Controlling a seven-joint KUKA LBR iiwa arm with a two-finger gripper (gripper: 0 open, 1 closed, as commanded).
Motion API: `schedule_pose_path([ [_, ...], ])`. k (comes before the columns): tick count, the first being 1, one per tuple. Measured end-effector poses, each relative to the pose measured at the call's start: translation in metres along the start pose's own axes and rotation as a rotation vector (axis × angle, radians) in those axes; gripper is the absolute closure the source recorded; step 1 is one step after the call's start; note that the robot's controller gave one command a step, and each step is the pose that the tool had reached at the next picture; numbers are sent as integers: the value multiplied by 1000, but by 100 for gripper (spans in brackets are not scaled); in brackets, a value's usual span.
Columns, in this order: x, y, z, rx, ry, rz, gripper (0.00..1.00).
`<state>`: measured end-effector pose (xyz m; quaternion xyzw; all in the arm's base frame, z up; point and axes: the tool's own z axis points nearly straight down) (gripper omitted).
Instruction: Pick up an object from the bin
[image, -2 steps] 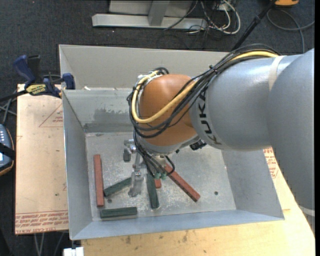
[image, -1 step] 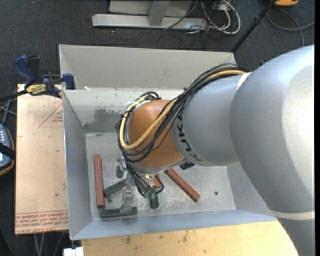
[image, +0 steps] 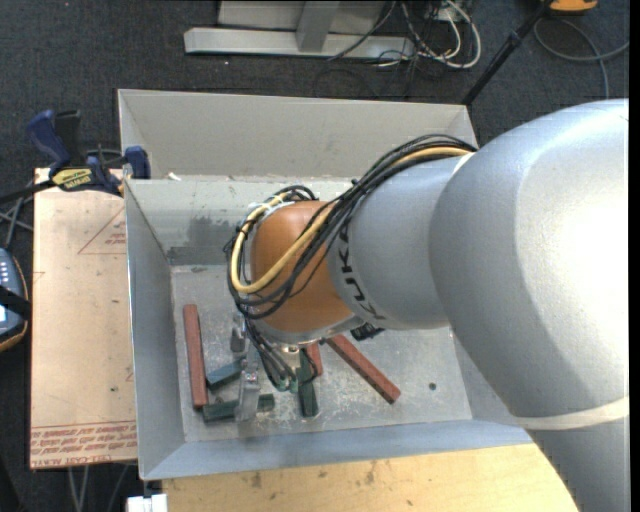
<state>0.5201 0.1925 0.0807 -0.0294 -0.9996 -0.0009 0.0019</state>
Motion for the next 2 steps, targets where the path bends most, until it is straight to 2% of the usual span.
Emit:
schedule_pose_path([
  [1, 30, 8, 8, -1, -6, -52, 100],
  [2, 30, 8, 8, -1, -6, -52, 100],
])
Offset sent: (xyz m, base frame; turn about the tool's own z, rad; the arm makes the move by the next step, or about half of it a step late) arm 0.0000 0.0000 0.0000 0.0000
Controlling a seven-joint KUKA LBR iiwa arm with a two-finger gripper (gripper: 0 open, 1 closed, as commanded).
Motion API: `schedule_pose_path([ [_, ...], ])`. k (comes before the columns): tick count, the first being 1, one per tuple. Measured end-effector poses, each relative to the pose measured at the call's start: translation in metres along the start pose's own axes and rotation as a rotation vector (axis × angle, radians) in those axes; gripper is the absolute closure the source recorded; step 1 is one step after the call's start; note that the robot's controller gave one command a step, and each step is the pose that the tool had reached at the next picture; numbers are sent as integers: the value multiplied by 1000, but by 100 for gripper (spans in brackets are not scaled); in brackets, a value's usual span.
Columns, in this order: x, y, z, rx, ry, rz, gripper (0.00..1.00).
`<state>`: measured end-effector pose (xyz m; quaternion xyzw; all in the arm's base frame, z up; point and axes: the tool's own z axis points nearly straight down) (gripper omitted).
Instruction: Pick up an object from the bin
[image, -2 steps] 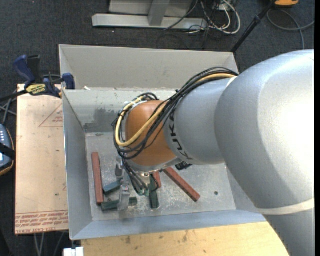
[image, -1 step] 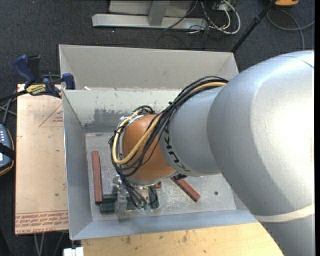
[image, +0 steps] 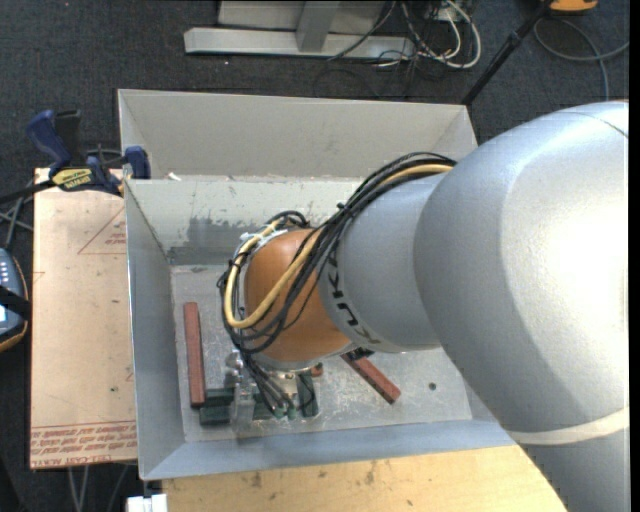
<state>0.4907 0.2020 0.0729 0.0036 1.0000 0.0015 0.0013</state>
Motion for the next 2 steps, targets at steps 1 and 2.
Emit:
schedule_pose_path([
  [1, -23, -19, -156, 1, -3, 1, 100],
  [2, -22, -19, -155, 1, 0, 1, 100],
])
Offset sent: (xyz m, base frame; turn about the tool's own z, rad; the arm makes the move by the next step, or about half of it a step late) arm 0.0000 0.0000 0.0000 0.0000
